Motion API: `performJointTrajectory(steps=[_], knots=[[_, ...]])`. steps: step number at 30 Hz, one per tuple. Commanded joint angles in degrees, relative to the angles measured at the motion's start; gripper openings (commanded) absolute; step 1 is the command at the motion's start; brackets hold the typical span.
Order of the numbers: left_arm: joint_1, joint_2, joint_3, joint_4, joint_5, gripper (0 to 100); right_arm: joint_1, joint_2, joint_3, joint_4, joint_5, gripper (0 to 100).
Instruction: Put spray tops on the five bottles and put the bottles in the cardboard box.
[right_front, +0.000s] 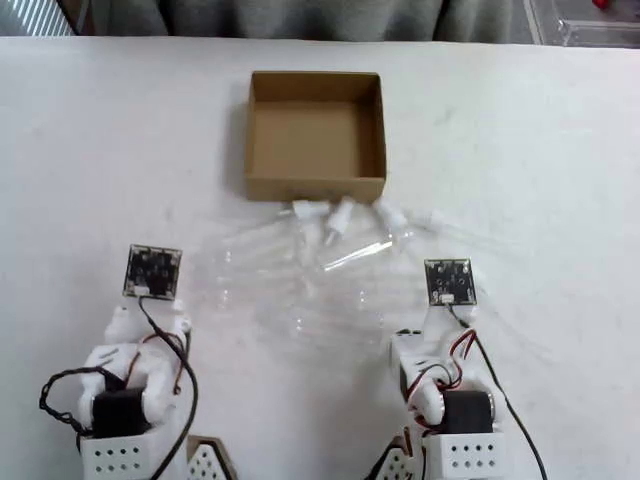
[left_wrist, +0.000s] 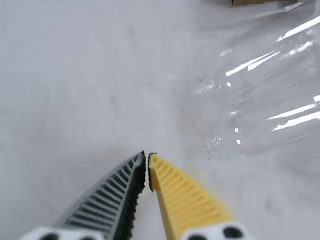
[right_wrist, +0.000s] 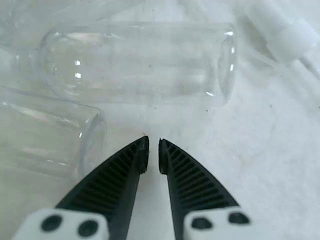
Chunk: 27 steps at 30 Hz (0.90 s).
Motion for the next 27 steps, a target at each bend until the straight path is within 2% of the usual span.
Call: performJointTrajectory(steps=[1, 4, 10, 14, 17, 20, 25, 27], knots=[[2.3, -0.5, -7.2, -1.4, 0.1, 2, 0.6, -0.5, 0.4, 0.4, -0.3, 1.8], [4.3, -0.5, -12.0, 0.5, 1.2, 2, 0.6, -0.5, 0.4, 0.4, -0.3, 1.8], [11.6, -0.3, -17.7, 4.5, 12.7, 2, 0.6, -0.5, 0.4, 0.4, -0.3, 1.8], [13.6, 0.7, -17.4, 2.0, 13.0, 2, 0.6, -0.5, 0.4, 0.4, -0.3, 1.8], [13.6, 8.4, -19.3, -1.2, 13.9, 2, 0.6, -0.5, 0.4, 0.4, -0.3, 1.8], [13.3, 20.4, -24.3, -4.4, 18.5, 2, 0.6, -0.5, 0.4, 0.4, -0.3, 1.8], [15.2, 36.2, -33.5, -4.7, 27.5, 2, 0.6, -0.5, 0.4, 0.4, -0.3, 1.8], [16.9, 39.9, -35.3, -4.7, 28.3, 2, 0.6, -0.5, 0.4, 0.4, -0.3, 1.8]])
